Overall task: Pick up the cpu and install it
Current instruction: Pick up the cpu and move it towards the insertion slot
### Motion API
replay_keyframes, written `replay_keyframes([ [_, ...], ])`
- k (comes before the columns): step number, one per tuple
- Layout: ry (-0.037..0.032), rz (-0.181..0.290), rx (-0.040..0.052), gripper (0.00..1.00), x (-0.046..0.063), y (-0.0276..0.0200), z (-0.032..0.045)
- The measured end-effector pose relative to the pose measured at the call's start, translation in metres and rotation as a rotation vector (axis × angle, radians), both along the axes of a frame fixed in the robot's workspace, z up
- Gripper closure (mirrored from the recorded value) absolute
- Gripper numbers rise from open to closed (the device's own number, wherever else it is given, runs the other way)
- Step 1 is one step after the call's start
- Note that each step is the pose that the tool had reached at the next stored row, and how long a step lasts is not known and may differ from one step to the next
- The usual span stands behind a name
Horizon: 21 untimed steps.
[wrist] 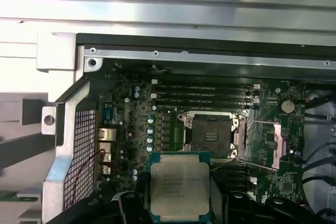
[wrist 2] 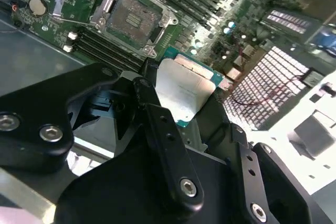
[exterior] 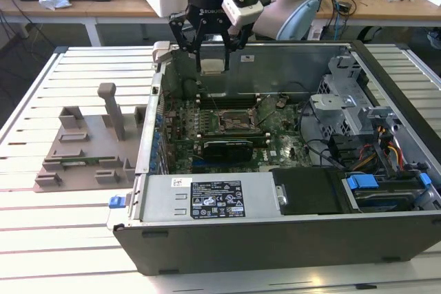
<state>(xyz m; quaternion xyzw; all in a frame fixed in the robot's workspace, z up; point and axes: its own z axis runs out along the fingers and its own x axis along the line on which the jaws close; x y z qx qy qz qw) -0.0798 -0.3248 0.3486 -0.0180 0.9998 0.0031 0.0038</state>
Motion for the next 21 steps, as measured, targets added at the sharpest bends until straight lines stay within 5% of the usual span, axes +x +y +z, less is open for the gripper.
replay_keyframes([
  [10,0.0012,0.000,-0.0012,0.46,0.052,0.0029,-0.0387],
  [21,0.0013,0.000,-0.0015,0.46,0.064,0.0028,-0.0650],
])
